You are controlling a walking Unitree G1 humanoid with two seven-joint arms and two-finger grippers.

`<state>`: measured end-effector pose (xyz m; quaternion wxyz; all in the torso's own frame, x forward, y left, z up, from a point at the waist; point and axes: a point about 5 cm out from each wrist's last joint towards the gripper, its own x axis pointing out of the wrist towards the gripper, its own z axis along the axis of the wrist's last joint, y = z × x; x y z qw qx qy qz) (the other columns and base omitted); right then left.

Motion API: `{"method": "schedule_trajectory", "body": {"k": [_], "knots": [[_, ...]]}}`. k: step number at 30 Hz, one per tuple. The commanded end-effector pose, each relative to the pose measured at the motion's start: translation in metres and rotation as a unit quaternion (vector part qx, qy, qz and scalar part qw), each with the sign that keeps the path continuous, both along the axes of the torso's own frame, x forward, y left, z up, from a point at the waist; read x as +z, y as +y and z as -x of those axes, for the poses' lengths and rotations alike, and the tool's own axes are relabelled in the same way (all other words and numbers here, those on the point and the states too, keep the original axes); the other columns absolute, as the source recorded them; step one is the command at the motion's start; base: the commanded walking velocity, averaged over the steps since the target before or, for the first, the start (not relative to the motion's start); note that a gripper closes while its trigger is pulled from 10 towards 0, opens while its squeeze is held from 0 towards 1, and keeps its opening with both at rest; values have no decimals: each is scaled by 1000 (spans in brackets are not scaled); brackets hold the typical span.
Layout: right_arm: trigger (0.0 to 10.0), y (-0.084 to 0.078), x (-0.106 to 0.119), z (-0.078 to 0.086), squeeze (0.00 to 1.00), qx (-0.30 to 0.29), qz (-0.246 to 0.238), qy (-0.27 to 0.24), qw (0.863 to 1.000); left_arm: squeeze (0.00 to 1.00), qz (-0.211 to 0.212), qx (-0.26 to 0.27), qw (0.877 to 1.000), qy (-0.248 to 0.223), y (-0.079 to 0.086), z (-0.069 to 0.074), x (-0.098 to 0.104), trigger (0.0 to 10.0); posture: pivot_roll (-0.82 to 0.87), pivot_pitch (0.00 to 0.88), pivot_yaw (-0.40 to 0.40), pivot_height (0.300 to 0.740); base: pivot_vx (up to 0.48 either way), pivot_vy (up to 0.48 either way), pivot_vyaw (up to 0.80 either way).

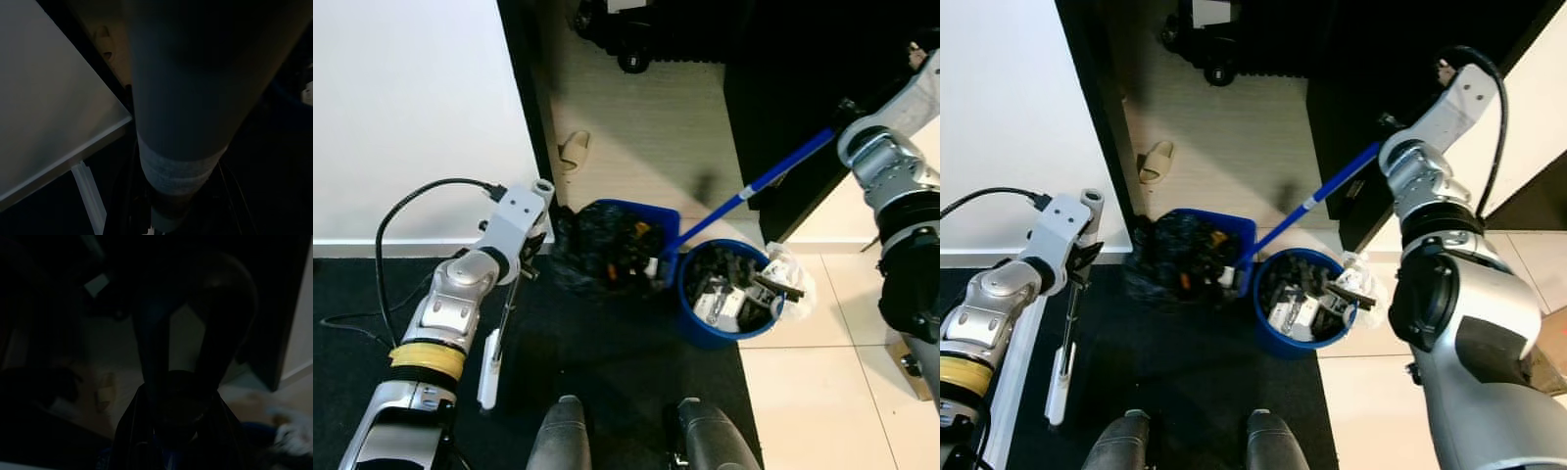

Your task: Sweep floor

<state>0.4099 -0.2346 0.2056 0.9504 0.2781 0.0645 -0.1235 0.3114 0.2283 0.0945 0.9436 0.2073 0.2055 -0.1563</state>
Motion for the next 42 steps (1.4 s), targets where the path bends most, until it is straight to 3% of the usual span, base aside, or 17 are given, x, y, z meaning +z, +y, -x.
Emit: {"method": "schedule_trajectory", "body": {"k": [1,8,17,27,28,31,33,36,38,42], "knots": [[10000,-6,15,-2,0,-20,-26,-36,999,0,6,-1,1000,-3,-5,2,-4,10000,57,55,-88,740,0,0,0],[10000,-5,18,-2,0,-27,-49,-39,998,0,13,2,1000,4,-7,6,-8,10000,60,55,-91,740,0,0,0],[10000,-27,35,1,0,-43,-58,-48,996,0,19,-13,999,32,-13,13,-19,10000,50,50,-83,740,0,0,0],[10000,-71,64,14,0,-64,-39,-78,994,0,27,-39,997,55,-27,19,-32,10000,41,46,-75,740,0,0,0],[10000,-87,73,22,0,-69,-23,-83,994,0,29,-43,997,61,-29,22,-35,10000,40,43,-73,740,0,0,0],[10000,-94,76,25,0,-73,-19,-86,993,0,29,-44,997,63,-30,23,-36,10000,40,43,-72,740,0,0,0],[10000,-114,85,36,0,-83,-6,-94,992,0,28,-47,996,69,-31,24,-39,10000,37,40,-65,740,0,0,0],[10000,-121,88,41,0,-87,-3,-97,991,0,28,-49,996,71,-31,25,-41,10000,37,40,-65,740,0,0,0],[10000,-141,95,54,0,-100,16,-98,990,0,28,-53,995,78,-33,26,-44,10000,33,41,-59,740,0,0,0],[10000,-159,100,68,0,-117,32,-96,988,0,28,-56,995,82,-33,27,-45,10000,26,47,-53,740,0,0,0]]}}
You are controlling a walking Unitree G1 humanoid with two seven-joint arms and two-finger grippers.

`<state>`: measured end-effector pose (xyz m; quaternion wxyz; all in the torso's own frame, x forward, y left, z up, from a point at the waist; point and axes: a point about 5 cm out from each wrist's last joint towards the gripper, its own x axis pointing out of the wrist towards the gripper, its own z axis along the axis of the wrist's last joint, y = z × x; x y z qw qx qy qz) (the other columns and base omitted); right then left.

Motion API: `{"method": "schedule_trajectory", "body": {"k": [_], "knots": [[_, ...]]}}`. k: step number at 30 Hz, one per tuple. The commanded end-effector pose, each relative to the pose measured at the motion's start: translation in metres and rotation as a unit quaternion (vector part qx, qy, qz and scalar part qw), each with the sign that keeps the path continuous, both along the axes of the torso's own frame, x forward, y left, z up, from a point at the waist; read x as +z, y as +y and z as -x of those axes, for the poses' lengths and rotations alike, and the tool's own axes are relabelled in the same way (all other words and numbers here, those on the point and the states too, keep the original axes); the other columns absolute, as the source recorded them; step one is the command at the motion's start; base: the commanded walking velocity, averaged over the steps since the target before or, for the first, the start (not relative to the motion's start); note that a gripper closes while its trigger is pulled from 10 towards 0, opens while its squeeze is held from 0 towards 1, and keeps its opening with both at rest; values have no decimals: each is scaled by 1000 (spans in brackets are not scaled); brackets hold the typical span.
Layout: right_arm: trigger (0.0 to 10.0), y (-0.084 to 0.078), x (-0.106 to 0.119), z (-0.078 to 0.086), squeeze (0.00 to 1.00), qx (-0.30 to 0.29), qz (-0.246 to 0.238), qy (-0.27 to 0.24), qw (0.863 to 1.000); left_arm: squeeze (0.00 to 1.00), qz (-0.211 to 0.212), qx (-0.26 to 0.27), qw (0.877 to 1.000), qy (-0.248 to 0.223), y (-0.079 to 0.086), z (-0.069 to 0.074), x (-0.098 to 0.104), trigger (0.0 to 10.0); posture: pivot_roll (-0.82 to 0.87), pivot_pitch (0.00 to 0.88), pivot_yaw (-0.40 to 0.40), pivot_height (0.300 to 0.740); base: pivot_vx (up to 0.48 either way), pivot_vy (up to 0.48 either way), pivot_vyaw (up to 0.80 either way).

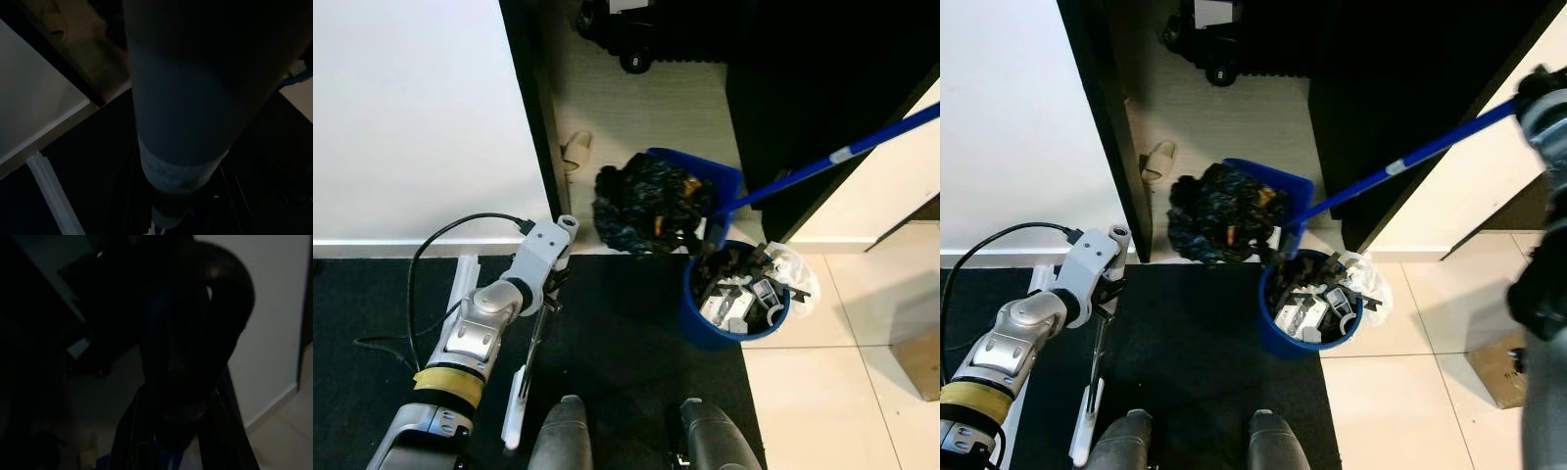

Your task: Sweep floor

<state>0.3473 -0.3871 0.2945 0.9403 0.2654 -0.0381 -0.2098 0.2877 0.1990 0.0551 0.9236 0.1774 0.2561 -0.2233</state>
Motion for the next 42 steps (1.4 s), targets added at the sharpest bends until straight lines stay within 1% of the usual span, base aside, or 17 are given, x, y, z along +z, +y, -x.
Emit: {"method": "schedule_trajectory", "body": {"k": [1,6,7,11,12,15,19,21,25,27,29,30,36,37,40,41,42], "knots": [[10000,-24,14,20,0,-25,15,-21,999,0,-1,-9,1000,15,-4,5,-7,10000,24,51,-51,740,0,0,0],[10000,-49,18,46,0,-36,23,-13,999,0,-1,-12,1000,21,-5,8,-10,10000,20,59,-47,740,0,0,0],[10000,-49,18,46,0,-36,23,-13,999,0,-1,-12,1000,21,-5,8,-10,10000,20,59,-47,740,0,0,0],[10000,-67,22,69,0,-39,43,1,998,0,0,-14,1000,26,-5,10,-11,10000,15,63,-43,740,0,0,0],[10000,-67,22,69,0,-39,43,1,998,0,0,-14,1000,26,-5,10,-11,10000,15,63,-43,740,0,0,0],[10000,-85,26,92,0,-72,82,23,994,0,-1,-19,999,30,-5,11,-13,10000,7,64,-30,740,0,0,0],[10000,-96,36,108,0,-96,107,23,989,0,-2,-22,999,31,-6,9,-13,10000,4,66,-25,740,0,0,0],[10000,-96,36,108,0,-96,107,23,989,0,-2,-22,999,31,-6,9,-13,10000,4,66,-25,740,0,0,0],[10000,-105,48,123,0,-132,136,26,981,0,-4,-23,999,30,-6,6,-12,10000,-2,68,-20,740,0,0,0],[10000,-105,48,123,0,-132,136,26,981,0,-4,-23,999,30,-6,6,-12,10000,-2,68,-20,740,0,0,0],[10000,-109,54,132,0,-154,160,32,974,0,-5,-23,999,30,-6,5,-12,10000,0,67,-21,740,0,0,0],[10000,-109,54,132,0,-154,160,32,974,0,-5,-23,999,30,-6,5,-12,10000,0,67,-21,740,0,0,0],[10000,-113,71,144,0,-169,226,52,958,0,-6,-23,999,32,-4,5,-13,10000,0,67,-20,740,0,0,0],[10000,-113,75,145,0,-176,238,54,954,0,-8,-21,999,32,-3,5,-13,10000,-5,68,-19,740,0,0,0],[10000,-112,77,143,0,-176,251,58,950,0,-9,-19,999,32,-2,5,-13,10000,-10,68,-17,740,0,0,0],[10000,-109,76,138,0,-170,260,58,949,0,-12,-15,999,29,-2,4,-14,10000,-13,70,-15,740,0,0,0],[10000,-104,70,127,0,-153,266,62,950,0,-13,-11,999,27,-3,2,-14,10000,-12,70,-13,740,0,0,0]]}}
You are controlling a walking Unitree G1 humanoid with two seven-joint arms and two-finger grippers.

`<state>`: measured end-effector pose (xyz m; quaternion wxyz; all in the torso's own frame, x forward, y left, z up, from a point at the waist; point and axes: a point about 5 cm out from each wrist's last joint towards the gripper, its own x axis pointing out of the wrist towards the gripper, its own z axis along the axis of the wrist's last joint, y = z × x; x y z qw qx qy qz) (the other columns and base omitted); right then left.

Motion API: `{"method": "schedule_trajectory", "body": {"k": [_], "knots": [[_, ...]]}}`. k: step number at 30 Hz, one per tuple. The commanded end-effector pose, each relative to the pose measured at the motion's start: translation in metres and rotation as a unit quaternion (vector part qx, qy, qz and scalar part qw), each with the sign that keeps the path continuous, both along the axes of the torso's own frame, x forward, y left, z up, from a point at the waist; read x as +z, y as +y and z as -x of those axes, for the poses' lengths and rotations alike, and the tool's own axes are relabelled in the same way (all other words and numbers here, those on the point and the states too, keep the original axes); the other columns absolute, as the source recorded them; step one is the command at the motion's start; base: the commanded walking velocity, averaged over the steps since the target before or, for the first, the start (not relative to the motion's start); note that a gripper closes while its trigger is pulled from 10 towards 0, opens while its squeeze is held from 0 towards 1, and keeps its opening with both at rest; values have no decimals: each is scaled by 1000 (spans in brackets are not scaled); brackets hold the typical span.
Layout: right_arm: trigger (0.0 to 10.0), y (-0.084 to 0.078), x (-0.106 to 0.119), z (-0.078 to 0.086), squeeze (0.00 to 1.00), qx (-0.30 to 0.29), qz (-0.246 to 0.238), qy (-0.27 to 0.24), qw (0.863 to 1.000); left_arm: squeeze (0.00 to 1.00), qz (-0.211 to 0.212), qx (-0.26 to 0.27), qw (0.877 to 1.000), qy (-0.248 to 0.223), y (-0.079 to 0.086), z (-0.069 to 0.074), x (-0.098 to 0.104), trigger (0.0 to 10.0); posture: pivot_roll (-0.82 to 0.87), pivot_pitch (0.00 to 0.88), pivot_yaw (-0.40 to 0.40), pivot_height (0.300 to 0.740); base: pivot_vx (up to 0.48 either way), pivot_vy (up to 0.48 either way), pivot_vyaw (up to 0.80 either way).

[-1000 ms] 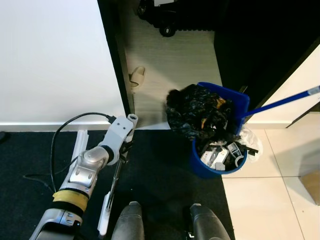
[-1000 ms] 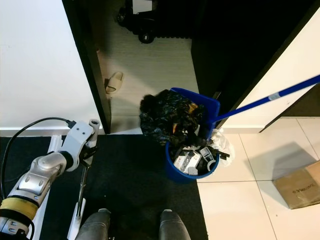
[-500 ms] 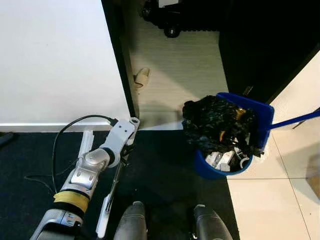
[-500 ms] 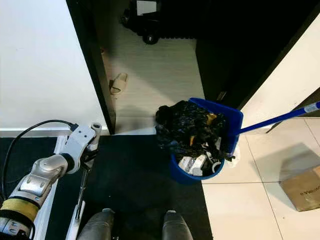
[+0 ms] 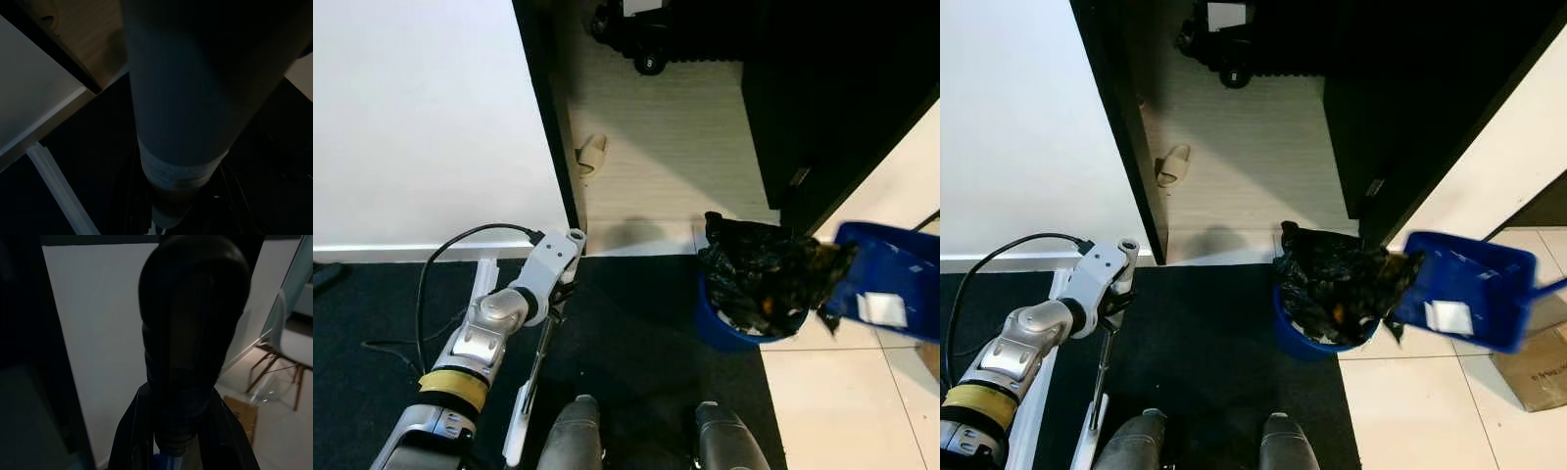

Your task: Sweep floor

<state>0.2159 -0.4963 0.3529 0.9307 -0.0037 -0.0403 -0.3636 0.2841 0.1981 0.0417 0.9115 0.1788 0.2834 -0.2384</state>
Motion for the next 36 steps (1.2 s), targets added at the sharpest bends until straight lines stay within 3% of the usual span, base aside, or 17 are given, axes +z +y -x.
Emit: {"method": "schedule_trajectory", "body": {"k": [1,3,4,5,12,26,29,36], "knots": [[10000,5,11,-4,0,14,25,-26,999,0,-8,1,1000,-4,-2,-2,-1,10000,-12,70,-13,740,0,0,0],[10000,14,-2,-22,0,39,23,-15,999,0,-11,5,1000,-8,-4,-4,-1,10000,-6,72,-12,740,0,0,0],[10000,14,-2,-22,0,39,23,-15,999,0,-11,5,1000,-8,-4,-4,-1,10000,-6,72,-12,740,0,0,0],[10000,23,-14,-38,0,59,10,-18,998,0,-11,11,1000,-13,-5,-6,-1,10000,1,72,-13,740,0,0,0],[10000,28,-16,-46,0,59,-9,-50,997,0,-9,19,1000,-17,-3,-6,1,10000,18,69,-25,740,0,0,0],[10000,15,27,-19,0,-33,30,-151,988,0,9,6,1000,-13,-7,-3,1,10000,25,60,-27,740,0,0,0],[10000,7,44,1,0,-81,51,-179,979,0,11,6,1000,-16,-9,-5,3,10000,23,51,-25,740,0,0,0],[10000,3,59,16,0,-116,76,-195,971,0,11,1,1000,-15,-9,-4,3,10000,20,49,-21,740,0,0,0]]}}
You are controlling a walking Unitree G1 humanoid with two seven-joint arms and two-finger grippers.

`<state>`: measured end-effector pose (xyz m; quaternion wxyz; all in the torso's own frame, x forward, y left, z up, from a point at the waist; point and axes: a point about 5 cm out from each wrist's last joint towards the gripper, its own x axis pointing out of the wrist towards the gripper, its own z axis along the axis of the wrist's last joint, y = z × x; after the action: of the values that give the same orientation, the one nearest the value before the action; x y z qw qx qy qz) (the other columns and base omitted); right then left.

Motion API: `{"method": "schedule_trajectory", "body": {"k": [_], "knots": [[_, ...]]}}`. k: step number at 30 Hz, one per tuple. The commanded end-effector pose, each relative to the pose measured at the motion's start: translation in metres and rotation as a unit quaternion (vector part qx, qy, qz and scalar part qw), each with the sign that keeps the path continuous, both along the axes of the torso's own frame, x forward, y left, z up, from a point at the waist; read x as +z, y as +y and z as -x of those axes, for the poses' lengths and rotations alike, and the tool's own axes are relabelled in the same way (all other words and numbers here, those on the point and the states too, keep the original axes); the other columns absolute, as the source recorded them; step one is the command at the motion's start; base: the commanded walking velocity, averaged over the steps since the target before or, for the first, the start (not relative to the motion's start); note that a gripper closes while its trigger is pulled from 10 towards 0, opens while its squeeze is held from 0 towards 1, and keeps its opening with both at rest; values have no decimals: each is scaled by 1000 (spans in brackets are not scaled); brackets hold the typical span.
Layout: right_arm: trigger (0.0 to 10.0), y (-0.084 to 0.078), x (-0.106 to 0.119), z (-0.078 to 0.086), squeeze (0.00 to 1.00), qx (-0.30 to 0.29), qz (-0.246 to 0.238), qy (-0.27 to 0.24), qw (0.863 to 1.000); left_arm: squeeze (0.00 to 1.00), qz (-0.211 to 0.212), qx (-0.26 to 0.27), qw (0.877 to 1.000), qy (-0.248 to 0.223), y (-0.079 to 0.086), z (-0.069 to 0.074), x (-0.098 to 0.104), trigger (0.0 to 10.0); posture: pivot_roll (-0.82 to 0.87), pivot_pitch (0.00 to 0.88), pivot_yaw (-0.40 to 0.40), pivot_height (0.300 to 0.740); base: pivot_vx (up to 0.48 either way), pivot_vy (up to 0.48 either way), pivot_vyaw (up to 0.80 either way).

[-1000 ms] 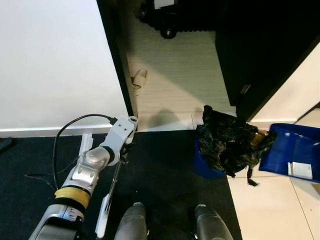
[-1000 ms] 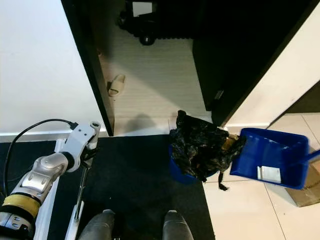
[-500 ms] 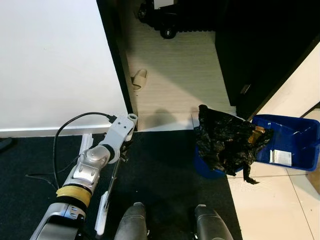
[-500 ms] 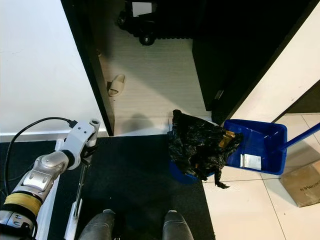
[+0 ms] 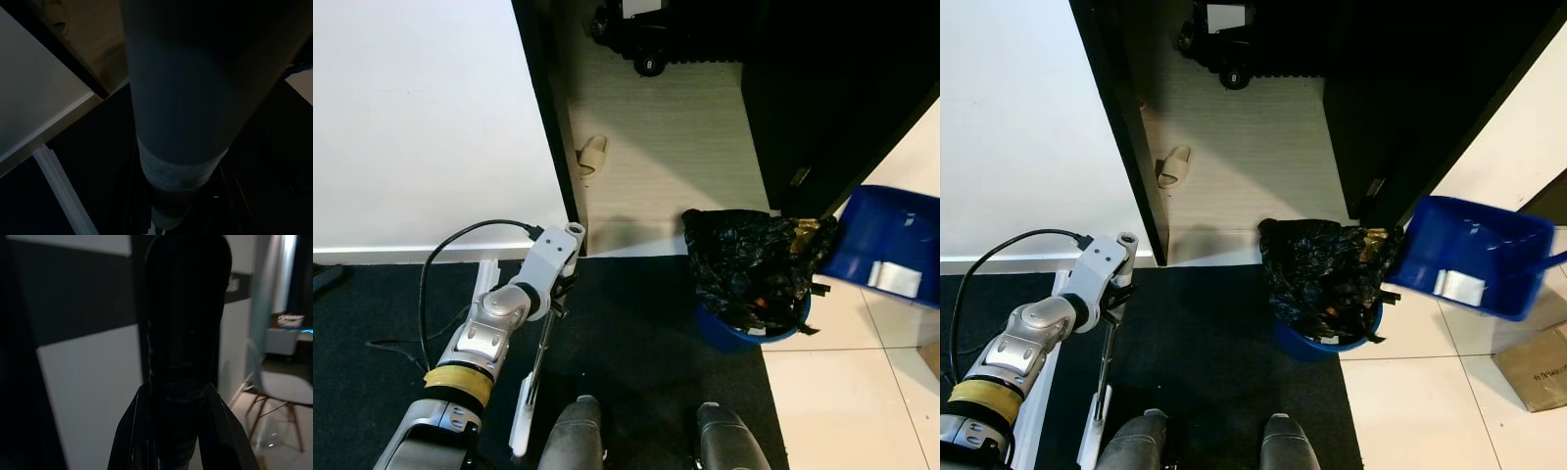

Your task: Sweep floor

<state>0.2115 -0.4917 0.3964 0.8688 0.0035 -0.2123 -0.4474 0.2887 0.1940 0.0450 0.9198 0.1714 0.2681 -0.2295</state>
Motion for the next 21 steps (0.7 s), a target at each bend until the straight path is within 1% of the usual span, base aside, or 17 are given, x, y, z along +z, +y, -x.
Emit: {"method": "schedule_trajectory", "body": {"k": [1,3,5,9,11,13,14,15,16,17,19,21], "knots": [[10000,-1,19,15,0,-25,26,-36,999,0,1,-10,1000,2,-5,1,0,10000,21,52,-20,740,0,0,0],[10000,-1,22,16,0,-29,29,-42,998,0,1,-11,1000,2,-5,1,0,10000,21,53,-19,740,0,0,0],[10000,0,28,17,0,-28,29,-59,997,0,2,-11,1000,2,-5,1,0,10000,20,54,-18,740,0,0,0],[10000,7,29,5,0,2,21,-73,997,0,2,-10,1000,1,-4,0,1,10000,12,56,-16,740,0,0,0],[10000,9,28,2,0,7,18,-74,997,0,2,-10,1000,1,-4,0,1,10000,12,56,-16,740,0,0,0],[10000,17,20,-17,0,37,15,-62,997,0,1,-8,1000,0,-4,-1,1,10000,12,58,-14,740,0,0,0],[10000,17,20,-17,0,37,15,-62,997,0,1,-8,1000,0,-4,-1,1,10000,12,58,-14,740,0,0,0],[10000,28,9,-37,0,64,14,-47,997,0,0,-8,1000,-1,-5,-1,0,10000,15,60,-15,740,0,0,0],[10000,32,4,-45,0,73,17,-40,996,0,0,-7,1000,-2,-5,-1,1,10000,15,60,-15,740,0,0,0],[10000,35,2,-50,0,79,19,-35,996,0,0,-7,1000,-3,-5,-2,1,10000,15,60,-15,740,0,0,0],[10000,35,2,-50,0,79,19,-35,996,0,0,-7,1000,-3,-5,-2,1,10000,15,60,-15,740,0,0,0],[10000,46,-7,-65,0,96,31,-21,995,0,-2,-2,1000,-5,-4,-2,1,10000,26,67,-26,740,0,0,0]]}}
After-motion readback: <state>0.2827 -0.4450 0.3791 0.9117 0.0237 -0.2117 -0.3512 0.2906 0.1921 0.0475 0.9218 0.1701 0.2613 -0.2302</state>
